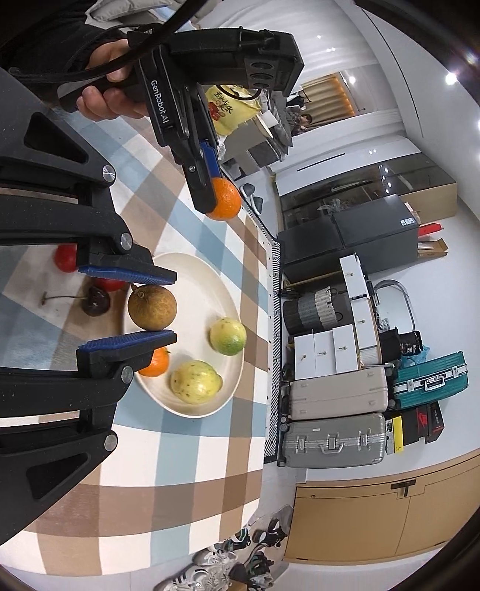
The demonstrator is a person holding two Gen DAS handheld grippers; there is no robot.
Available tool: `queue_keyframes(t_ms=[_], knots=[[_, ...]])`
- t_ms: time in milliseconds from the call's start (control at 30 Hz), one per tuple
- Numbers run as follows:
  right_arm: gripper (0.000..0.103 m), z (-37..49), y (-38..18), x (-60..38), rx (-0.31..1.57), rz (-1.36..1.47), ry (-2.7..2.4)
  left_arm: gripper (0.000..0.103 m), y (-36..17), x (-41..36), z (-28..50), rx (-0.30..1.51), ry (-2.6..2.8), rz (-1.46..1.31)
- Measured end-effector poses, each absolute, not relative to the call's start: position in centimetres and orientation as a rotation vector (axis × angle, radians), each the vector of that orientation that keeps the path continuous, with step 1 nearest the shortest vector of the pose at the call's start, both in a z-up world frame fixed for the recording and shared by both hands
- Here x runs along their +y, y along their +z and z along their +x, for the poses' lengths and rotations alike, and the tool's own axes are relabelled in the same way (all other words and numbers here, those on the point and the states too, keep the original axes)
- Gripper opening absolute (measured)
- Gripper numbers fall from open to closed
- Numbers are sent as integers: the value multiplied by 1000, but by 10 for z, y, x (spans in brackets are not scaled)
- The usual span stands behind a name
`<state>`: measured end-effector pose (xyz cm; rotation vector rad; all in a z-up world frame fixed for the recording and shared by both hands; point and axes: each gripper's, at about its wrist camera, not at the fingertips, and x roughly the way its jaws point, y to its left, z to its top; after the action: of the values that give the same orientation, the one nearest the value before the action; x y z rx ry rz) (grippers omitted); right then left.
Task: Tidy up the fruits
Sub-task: 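Lift and carry the large orange and brown pear over the white plate with both tools, then open both tools to drop the orange and pear onto the plate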
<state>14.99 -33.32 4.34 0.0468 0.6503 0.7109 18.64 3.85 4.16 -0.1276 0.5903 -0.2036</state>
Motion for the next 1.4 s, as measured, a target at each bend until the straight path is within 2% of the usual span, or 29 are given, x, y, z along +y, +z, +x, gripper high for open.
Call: queue_keyframes(t_ms=[267, 567, 967, 1100, 1233, 1300, 1367, 1400], knots=[[25, 165, 44, -326, 645, 67, 688, 37, 30, 32, 208, 602, -189, -119], [25, 178, 14, -308, 704, 67, 689, 37, 3, 27, 228, 636, -184, -95], [25, 189, 2, -298, 748, 61, 674, 37, -13, 18, 236, 676, -192, -80], [37, 187, 5, -301, 723, 64, 661, 37, -14, 17, 234, 679, -174, -76], [41, 184, 7, -303, 717, 46, 654, 37, -10, 20, 230, 673, -178, -77], [48, 181, 8, -304, 716, 35, 656, 42, -7, 21, 226, 670, -182, -80], [51, 177, 10, -305, 712, 15, 656, 60, -4, 23, 221, 667, -181, -84], [53, 175, 11, -306, 718, 0, 660, 63, -3, 25, 219, 662, -170, -87]])
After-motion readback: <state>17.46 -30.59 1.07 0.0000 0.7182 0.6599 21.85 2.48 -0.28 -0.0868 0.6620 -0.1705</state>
